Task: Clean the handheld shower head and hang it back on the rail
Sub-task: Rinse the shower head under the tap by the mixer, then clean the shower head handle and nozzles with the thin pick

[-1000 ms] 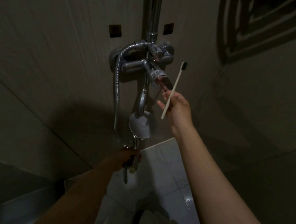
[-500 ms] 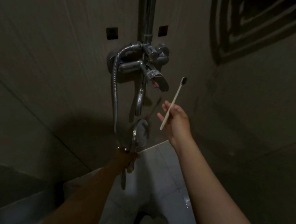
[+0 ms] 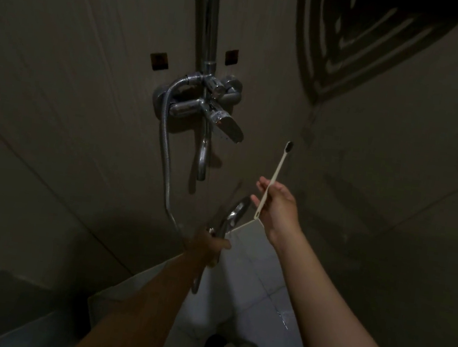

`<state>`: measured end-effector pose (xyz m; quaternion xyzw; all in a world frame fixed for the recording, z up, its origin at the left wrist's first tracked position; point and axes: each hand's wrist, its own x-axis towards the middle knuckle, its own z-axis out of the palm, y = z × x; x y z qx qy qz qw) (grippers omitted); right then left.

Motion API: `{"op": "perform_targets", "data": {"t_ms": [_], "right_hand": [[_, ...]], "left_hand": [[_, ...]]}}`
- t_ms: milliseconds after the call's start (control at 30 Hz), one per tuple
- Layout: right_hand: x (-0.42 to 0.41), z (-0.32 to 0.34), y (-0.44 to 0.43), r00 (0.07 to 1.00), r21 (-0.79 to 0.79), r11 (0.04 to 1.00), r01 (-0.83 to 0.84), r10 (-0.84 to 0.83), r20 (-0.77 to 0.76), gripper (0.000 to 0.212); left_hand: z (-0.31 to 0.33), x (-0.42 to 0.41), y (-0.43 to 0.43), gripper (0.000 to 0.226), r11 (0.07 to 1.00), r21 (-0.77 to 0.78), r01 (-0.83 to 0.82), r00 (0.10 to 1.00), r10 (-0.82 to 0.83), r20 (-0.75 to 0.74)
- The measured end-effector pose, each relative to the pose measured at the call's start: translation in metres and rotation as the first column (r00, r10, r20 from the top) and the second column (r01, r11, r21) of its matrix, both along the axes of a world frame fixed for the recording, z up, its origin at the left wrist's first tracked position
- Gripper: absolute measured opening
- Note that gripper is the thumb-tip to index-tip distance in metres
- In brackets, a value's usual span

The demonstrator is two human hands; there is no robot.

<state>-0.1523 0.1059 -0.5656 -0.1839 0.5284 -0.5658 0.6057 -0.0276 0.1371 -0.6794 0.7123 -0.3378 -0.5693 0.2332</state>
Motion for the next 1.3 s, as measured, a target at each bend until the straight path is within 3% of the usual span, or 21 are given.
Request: {"op": "perform_targets", "data": {"t_ms": [133,333,500,967,1167,1300], "right_hand": [[-0.007,0.005,0.011,0.999,-0.024,0.998,0.05,-0.05,0.007,0.016],[-0.018,0.02,0.04,0.991,-0.056,0.99,0.132,-0.134,-0.025,0.01],[-0.024,0.028,0.076,0.971,-0.035,0.974,0.226,-0.228,-0.077,0.021],[-0.003,0.036,0.246,0.927,-0.007,0.931,0.365,-0.364,-0.085,0.01],[-0.014,0.045,0.301,0.904,-0.01,0.913,0.409,-0.407,-0.129,0.019],[-0.027,0.058,0.329,0.885,-0.006,0.901,0.434,-0.427,-0.186,0.035]], "left_hand": [[0.015,-0.017,0.001,0.042,0.991,-0.085,-0.108,0.991,0.101,-0.083],[0.048,-0.029,0.012,0.02,0.974,-0.161,-0.157,0.954,0.107,-0.282],[0.068,-0.03,0.036,0.028,0.947,-0.28,-0.155,0.938,0.053,-0.343],[0.129,-0.005,0.167,0.003,0.851,-0.499,0.16,0.86,-0.368,-0.352],[0.154,-0.022,0.223,0.007,0.743,-0.591,0.315,0.761,-0.569,-0.31],[0.165,-0.044,0.259,0.014,0.699,-0.621,0.354,0.665,-0.655,-0.359]]}}
